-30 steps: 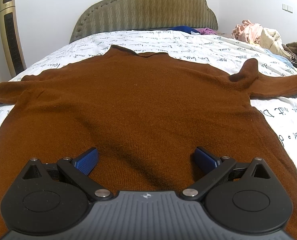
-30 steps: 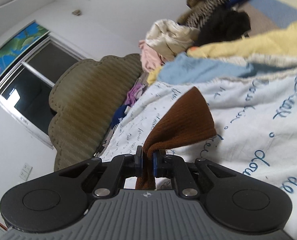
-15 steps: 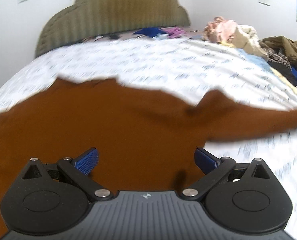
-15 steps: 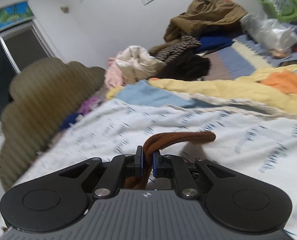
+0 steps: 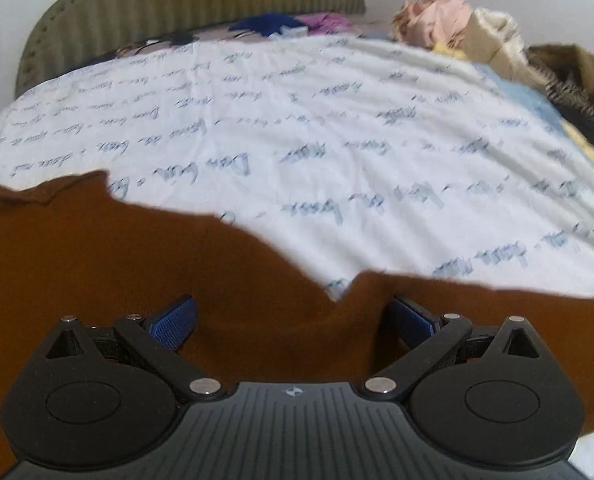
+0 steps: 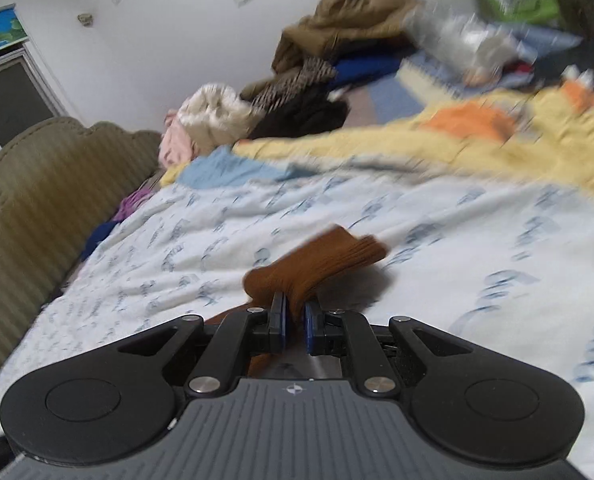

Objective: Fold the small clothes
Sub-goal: 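Lift the sleeve with the right gripper and carry it across the sweater body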

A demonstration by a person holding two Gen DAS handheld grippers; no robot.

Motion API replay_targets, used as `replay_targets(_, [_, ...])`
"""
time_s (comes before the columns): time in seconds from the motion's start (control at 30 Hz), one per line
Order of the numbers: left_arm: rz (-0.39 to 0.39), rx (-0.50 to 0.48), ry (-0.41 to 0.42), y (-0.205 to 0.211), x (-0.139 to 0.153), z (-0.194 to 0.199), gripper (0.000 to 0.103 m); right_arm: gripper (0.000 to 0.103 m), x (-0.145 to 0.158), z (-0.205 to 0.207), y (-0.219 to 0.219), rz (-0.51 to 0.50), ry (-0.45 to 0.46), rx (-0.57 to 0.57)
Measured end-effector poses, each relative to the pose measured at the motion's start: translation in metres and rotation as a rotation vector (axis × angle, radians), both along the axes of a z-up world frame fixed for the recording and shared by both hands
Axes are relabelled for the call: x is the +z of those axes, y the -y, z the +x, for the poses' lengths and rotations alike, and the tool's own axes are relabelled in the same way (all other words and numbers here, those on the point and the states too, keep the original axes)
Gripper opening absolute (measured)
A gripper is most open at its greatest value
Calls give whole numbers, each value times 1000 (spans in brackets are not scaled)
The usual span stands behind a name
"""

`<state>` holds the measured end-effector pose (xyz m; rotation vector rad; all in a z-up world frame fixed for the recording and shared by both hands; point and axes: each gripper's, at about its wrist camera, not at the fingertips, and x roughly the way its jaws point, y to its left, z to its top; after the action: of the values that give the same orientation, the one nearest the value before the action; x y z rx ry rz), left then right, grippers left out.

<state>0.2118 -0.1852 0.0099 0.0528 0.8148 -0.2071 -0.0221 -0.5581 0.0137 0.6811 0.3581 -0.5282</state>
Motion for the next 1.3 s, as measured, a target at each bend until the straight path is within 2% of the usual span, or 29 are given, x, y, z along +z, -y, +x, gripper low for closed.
replay_targets(0.07, [-17,-12,-4,4,0,6,103,14,2,-14,3,2,13,-30])
replay_targets(0.13, [38,-12,-25,15,-8,19,103,14,-1,-15,8,47,1,20])
replay_targets(0.2, [103,-28,3,26,-11,23,103,14,-2,-15,7,64,13,61])
replay_targets(0.3, [123,-5,-13,29,-6,21,103,19,1,-22,18,118,76,44])
replay_targets(0.37, [135,-12,16,28,-1,11,103,39,-5,-29,37,256,128,45])
replay_targets(0.4, [145,-15,35,28,1,5,103,42,-10,-34,45,324,145,31])
replay_targets(0.5, [159,-51,89,27,5,-19,103,42,-26,-44,60,444,174,19])
replay_targets(0.63, [249,-115,137,43,0,-38,103,42,-36,-35,64,459,220,48])
replay_targets(0.67, [262,-115,140,45,-1,-39,103,34,-39,-28,66,473,230,71])
replay_targets(0.73, [254,-118,119,44,-3,-36,103,11,-47,-16,69,511,201,75])
replay_targets(0.83, [181,-99,76,27,6,-31,103,11,-49,-11,65,521,207,63])
replay_targets(0.97, [101,-46,123,-14,35,-41,103,11,-35,-8,54,556,315,114])
replay_targets(1.13, [86,15,197,-83,68,-63,103,11,2,17,13,533,391,287])
replay_targets(1.3, [63,77,163,-137,70,-74,103,11,29,60,-51,542,392,465])
